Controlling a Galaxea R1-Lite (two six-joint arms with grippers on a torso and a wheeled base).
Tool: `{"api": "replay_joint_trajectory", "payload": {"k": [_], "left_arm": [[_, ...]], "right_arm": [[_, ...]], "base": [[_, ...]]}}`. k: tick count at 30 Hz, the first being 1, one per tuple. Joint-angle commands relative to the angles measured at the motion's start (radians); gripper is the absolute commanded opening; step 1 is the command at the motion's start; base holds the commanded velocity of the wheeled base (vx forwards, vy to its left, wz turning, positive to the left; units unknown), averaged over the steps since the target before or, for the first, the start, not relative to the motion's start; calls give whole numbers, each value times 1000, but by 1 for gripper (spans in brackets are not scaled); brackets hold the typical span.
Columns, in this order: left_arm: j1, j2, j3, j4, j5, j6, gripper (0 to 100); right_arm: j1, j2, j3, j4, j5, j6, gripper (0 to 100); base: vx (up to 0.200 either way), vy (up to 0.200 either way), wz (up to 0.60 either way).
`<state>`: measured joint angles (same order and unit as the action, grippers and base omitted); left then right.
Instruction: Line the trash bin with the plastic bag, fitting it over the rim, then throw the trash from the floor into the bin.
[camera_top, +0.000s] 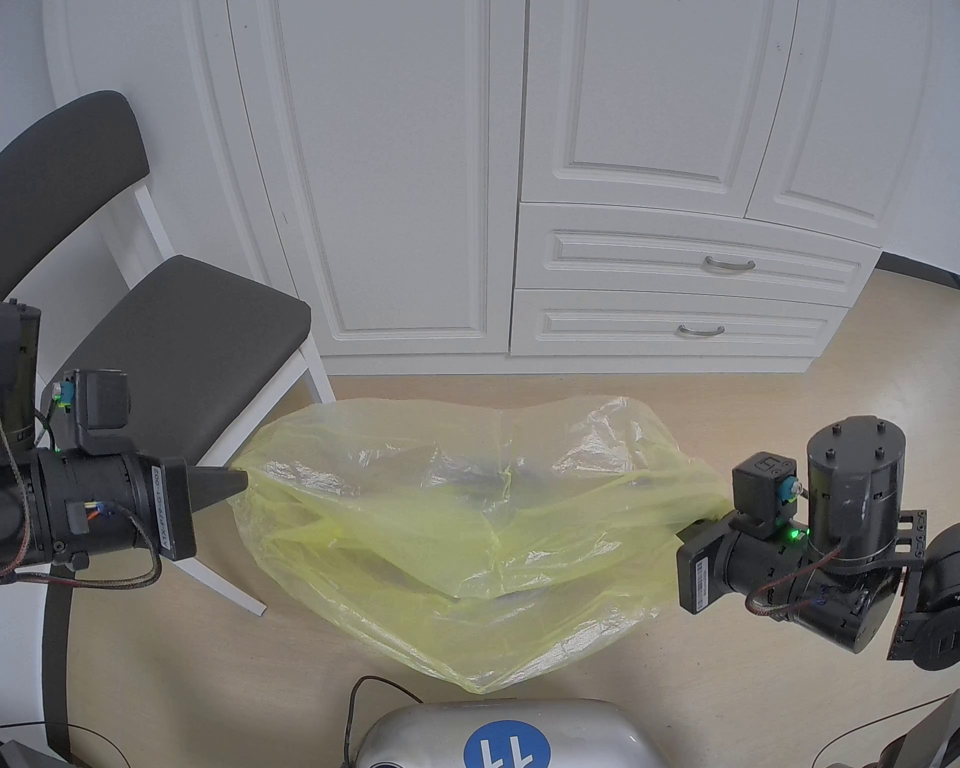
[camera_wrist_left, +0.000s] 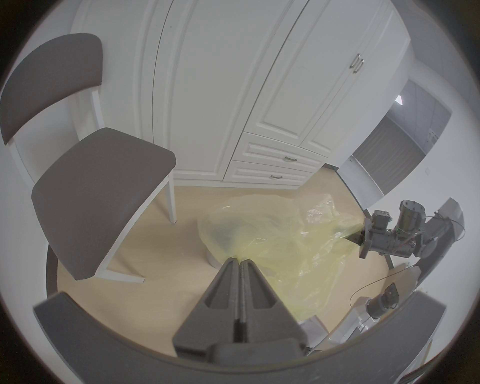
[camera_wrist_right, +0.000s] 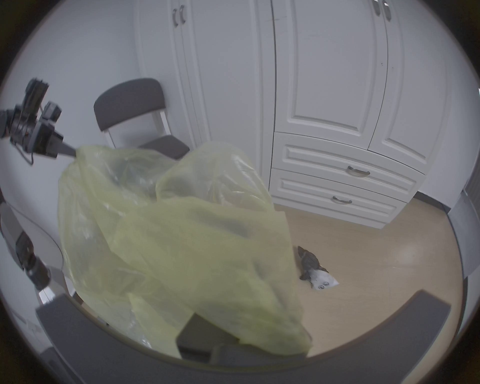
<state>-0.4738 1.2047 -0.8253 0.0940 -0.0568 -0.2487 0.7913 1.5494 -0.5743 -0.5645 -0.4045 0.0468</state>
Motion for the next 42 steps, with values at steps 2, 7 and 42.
{"api": "replay_joint_trajectory", "payload": {"k": [2, 7, 42], "left_arm": [[9, 59, 0, -2, 3, 0, 0], [35, 93, -1, -2, 3, 0, 0], [164, 131, 32, -2, 5, 123, 0]], "right_arm": [[-12, -5, 47, 1, -1, -30, 0], [-29, -3, 54, 3, -1, -51, 0], [-139, 74, 80, 8, 13, -139, 0]], "base": [[0, 0, 0], [0, 0, 0], [0, 0, 0]]}}
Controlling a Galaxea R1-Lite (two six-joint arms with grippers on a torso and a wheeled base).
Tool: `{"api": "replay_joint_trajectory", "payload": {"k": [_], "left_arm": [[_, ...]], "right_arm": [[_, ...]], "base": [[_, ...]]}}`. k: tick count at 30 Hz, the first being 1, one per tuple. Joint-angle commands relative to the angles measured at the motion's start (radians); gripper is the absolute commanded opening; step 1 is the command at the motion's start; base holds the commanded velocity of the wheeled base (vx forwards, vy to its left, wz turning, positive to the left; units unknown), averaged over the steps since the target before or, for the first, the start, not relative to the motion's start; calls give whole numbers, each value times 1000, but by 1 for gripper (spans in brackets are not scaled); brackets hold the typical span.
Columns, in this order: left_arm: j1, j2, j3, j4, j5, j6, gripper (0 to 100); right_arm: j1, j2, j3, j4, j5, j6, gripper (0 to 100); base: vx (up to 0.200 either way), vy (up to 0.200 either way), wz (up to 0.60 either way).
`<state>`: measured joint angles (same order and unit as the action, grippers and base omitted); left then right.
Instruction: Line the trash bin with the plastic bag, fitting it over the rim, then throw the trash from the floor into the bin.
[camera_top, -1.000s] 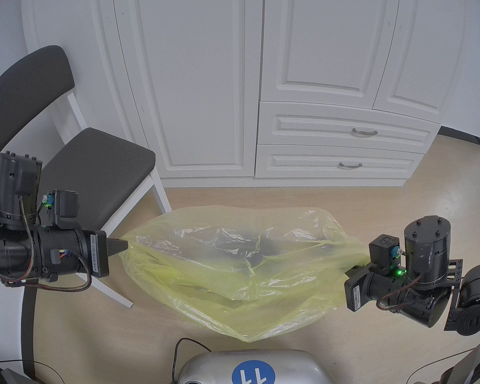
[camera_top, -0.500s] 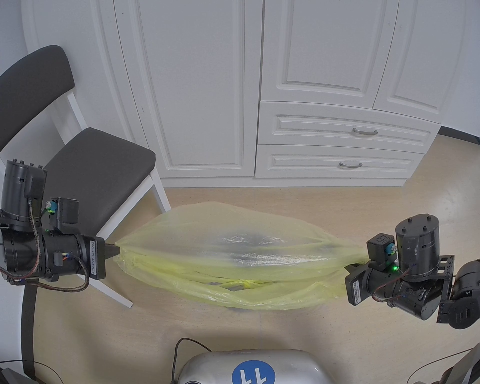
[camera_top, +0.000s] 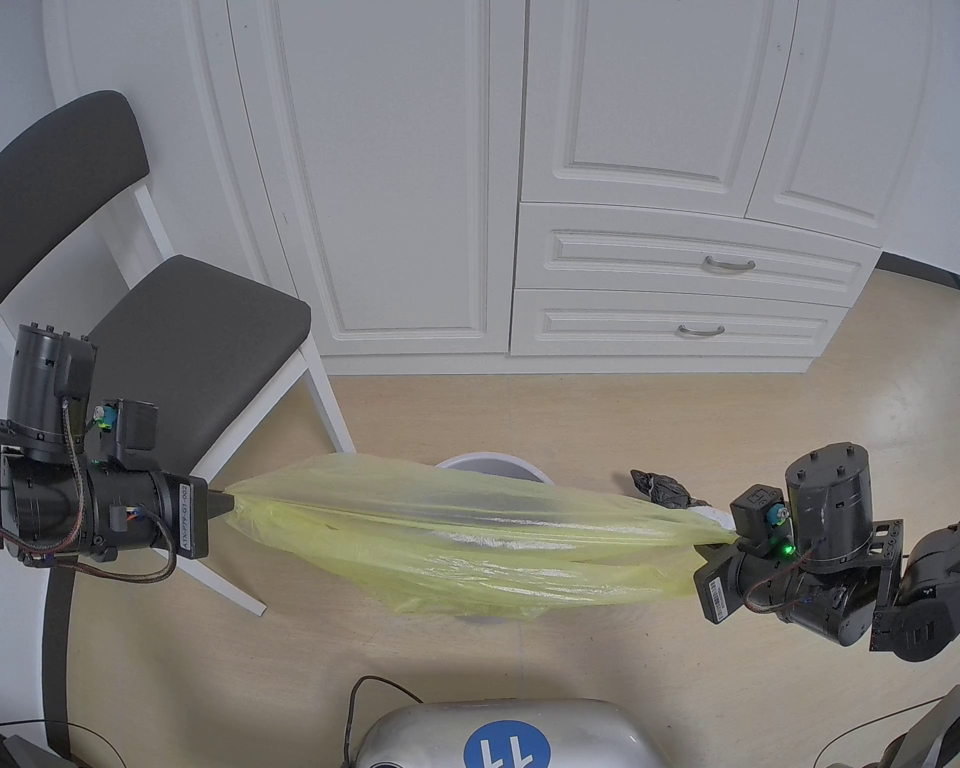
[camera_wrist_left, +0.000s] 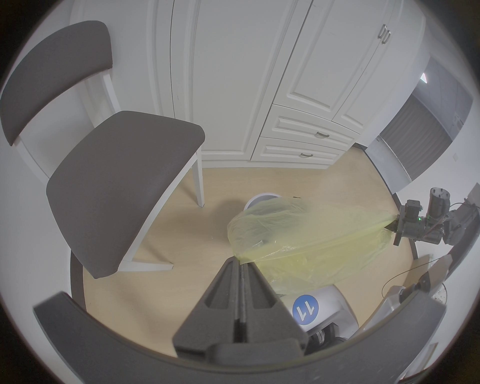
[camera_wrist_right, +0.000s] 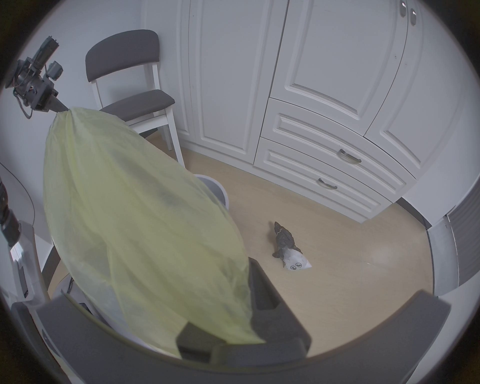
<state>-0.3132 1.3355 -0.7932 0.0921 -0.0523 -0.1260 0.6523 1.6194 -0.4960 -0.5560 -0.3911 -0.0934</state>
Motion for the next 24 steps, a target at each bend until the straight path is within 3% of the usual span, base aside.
{"api": "replay_joint_trajectory", "payload": {"k": [1, 7, 11, 14, 17, 19, 24], "left_arm": [[3, 4, 0, 0, 0, 0, 0], [5, 11, 14, -20, -4, 3, 0], [0, 8, 58, -107, -9, 9, 0], [-17, 4, 141, -276, -18, 31, 0], [-49, -3, 196, -370, -57, 34, 0], [-80, -18, 253, -462, -123, 35, 0], [-119, -47, 312, -548, -230, 32, 0]], "right_arm": [[0, 5, -1, -2, 0, 1, 0], [1, 7, -12, -18, 5, 12, 0], [10, 4, -12, -19, 11, 14, 0], [15, 10, -4, -65, 31, 17, 0], [15, 14, 31, -127, 67, 14, 0], [15, 17, 77, -222, 136, 1, 0], [15, 30, 106, -332, 166, 0, 0]], "base": [[0, 0, 0], [0, 0, 0], [0, 0, 0], [0, 0, 0], [0, 0, 0], [0, 0, 0], [0, 0, 0]]}}
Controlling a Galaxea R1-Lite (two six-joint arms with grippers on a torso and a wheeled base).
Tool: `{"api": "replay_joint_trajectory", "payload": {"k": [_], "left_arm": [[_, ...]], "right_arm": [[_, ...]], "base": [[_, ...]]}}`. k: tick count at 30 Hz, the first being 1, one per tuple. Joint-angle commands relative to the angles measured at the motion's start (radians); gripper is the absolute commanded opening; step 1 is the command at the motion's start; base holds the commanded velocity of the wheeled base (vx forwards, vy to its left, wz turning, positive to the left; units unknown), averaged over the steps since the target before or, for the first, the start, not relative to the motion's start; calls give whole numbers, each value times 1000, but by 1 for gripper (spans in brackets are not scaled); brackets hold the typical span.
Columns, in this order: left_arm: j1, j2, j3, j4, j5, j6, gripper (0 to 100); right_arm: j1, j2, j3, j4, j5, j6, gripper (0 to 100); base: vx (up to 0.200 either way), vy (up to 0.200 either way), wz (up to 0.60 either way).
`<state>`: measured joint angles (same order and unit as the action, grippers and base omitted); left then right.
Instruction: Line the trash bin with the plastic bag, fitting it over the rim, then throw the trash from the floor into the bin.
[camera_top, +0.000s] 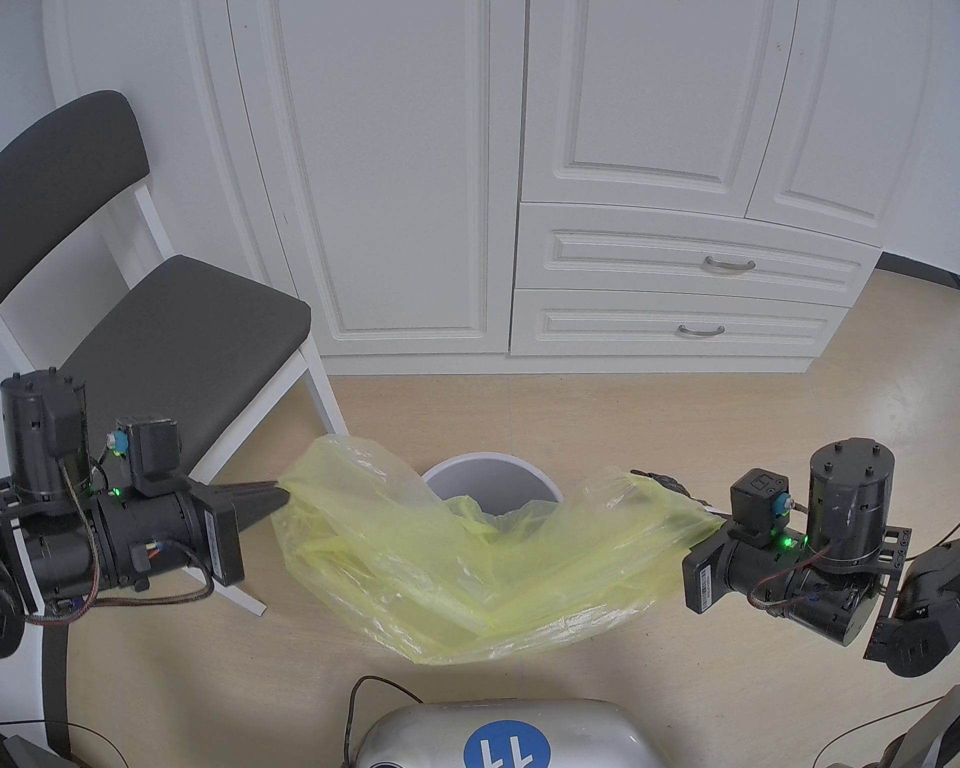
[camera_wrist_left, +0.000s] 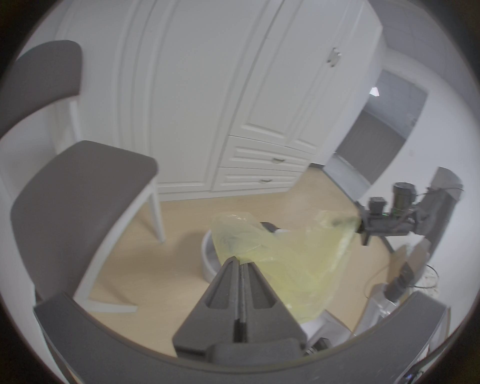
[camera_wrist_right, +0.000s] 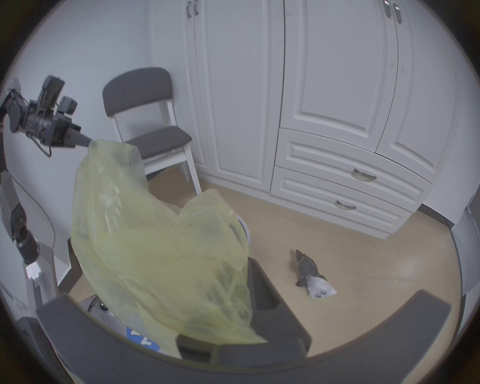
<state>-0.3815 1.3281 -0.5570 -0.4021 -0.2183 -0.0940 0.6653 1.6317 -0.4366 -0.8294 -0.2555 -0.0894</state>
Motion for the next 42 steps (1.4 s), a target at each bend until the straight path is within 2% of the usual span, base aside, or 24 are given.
{"api": "replay_joint_trajectory", "payload": {"k": [1, 7, 8, 9, 10, 12, 14, 15, 17, 20, 24, 29, 31, 32, 33, 34, 38, 42], "left_arm": [[-56, -41, 77, -57, -78, -3, 0], [-99, -1, 60, -72, -93, -36, 0], [-103, 26, 42, -99, -93, -85, 0], [-103, 26, 42, -99, -93, -85, 0], [-112, 49, 17, -132, -99, -128, 0], [-154, 91, -20, -158, -107, -162, 0], [-177, 112, -38, -164, -107, -174, 0], [-221, 157, -69, -170, -102, -191, 0], [-247, 204, -101, -184, -101, -214, 0], [-281, 293, -162, -236, -96, -273, 0], [-310, 405, -210, -359, -21, -394, 0], [-315, 482, -213, -420, 16, -431, 0], [-313, 502, -224, -420, 17, -431, 0], [-313, 502, -224, -420, 17, -431, 0], [-313, 514, -242, -414, 16, -432, 0], [-312, 522, -251, -415, 16, -434, 0], [-301, 566, -291, -420, 17, -478, 0], [-287, 605, -314, -422, 19, -501, 0]], "right_arm": [[2, 23, 45, -66, 32, -3, 0], [8, 86, 2, -116, 62, 10, 0], [8, 125, -27, -152, 104, 16, 0], [8, 125, -27, -152, 104, 16, 0], [8, 149, -57, -160, 140, 8, 0], [8, 165, -113, -157, 168, -1, 0], [11, 172, -131, -157, 173, 3, 0], [37, 197, -140, -171, 173, 25, 0], [54, 224, -145, -192, 171, 72, 0], [68, 260, -137, -292, 171, 152, 0], [74, 332, -140, -452, 159, 166, 0], [68, 338, -146, -399, 167, 184, 0], [66, 347, -185, -364, 176, 240, 0], [66, 347, -185, -364, 176, 240, 0], [68, 366, -223, -327, 176, 303, 0], [63, 369, -241, -304, 176, 327, 0], [43, 398, -304, -232, 177, 393, 0], [17, 453, -338, -241, 208, 448, 0]], "base": [[0, 0, 0], [0, 0, 0], [0, 0, 0], [0, 0, 0], [0, 0, 0], [0, 0, 0], [0, 0, 0], [0, 0, 0], [0, 0, 0], [0, 0, 0], [0, 0, 0], [0, 0, 0], [0, 0, 0], [0, 0, 0], [0, 0, 0], [0, 0, 0], [0, 0, 0], [0, 0, 0]]}}
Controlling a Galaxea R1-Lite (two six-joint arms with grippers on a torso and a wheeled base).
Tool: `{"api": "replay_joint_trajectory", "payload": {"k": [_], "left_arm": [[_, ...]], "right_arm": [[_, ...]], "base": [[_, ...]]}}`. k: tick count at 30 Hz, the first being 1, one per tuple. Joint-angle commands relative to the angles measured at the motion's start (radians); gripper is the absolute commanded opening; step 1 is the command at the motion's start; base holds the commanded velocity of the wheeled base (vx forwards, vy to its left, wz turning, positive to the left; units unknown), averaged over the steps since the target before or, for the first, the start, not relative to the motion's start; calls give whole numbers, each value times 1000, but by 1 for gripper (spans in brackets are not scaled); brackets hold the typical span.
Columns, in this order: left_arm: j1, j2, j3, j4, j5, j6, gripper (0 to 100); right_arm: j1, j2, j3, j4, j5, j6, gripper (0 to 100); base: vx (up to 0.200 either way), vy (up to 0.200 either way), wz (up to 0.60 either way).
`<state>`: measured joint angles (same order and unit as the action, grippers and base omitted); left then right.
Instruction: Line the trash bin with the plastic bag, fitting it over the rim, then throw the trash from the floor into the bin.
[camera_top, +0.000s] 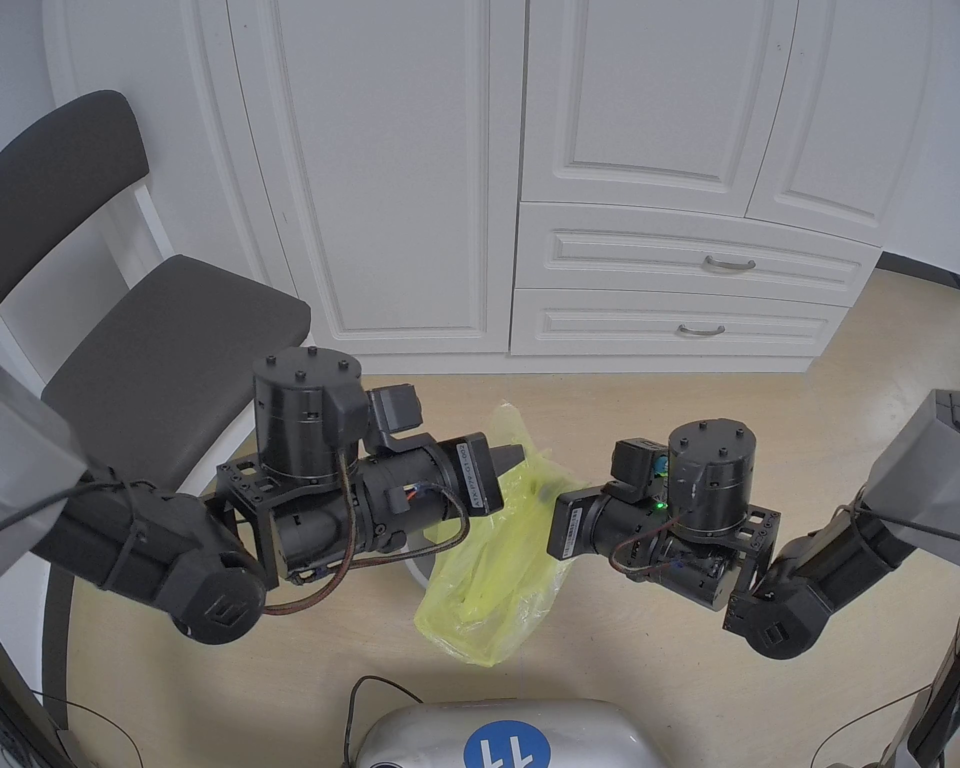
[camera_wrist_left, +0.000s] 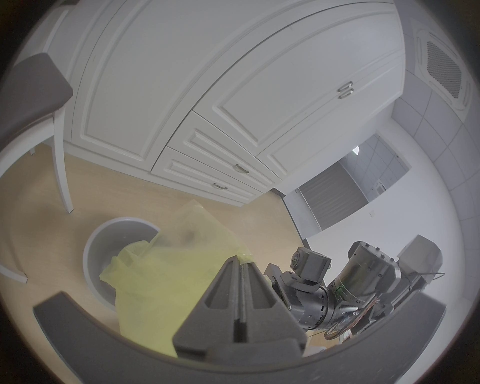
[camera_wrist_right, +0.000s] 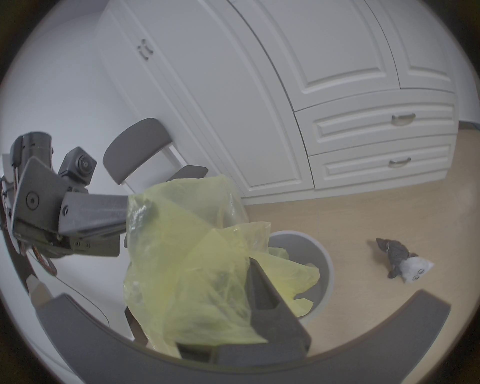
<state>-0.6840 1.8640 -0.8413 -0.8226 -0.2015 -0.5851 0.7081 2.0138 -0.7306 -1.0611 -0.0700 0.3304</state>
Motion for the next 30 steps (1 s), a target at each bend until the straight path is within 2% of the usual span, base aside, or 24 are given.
{"api": "replay_joint_trajectory", "payload": {"k": [1, 2, 3, 6, 14, 17, 20, 22, 25, 30], "left_arm": [[31, 92, -44, -3, 2, -10, 0], [31, 92, -44, -3, 2, -10, 0], [49, 129, -76, -1, 7, -12, 0], [81, 178, -105, 0, 5, -21, 0], [84, 337, -220, 17, 7, -113, 0], [84, 362, -225, 16, 7, -125, 0], [86, 394, -242, 11, 8, -133, 0], [95, 428, -260, 8, 8, -140, 0], [109, 465, -292, 14, 24, -153, 0], [139, 500, -329, 16, 63, -162, 0]], "right_arm": [[-39, 109, -69, -23, 42, 59, 0], [-39, 109, -69, -23, 42, 59, 0], [-48, 161, -92, -69, 59, 121, 0], [-68, 255, -115, -174, 78, 193, 0], [-148, 373, -151, -195, 153, 206, 0], [-160, 399, -168, -197, 157, 208, 0], [-159, 428, -191, -206, 157, 245, 0], [-156, 445, -216, -206, 157, 312, 0], [-157, 457, -239, -209, 156, 354, 0], [-154, 471, -243, -214, 156, 361, 0]], "base": [[0, 0, 0], [0, 0, 0], [0, 0, 0], [0, 0, 0], [0, 0, 0], [0, 0, 0], [0, 0, 0], [0, 0, 0], [0, 0, 0], [0, 0, 0]]}}
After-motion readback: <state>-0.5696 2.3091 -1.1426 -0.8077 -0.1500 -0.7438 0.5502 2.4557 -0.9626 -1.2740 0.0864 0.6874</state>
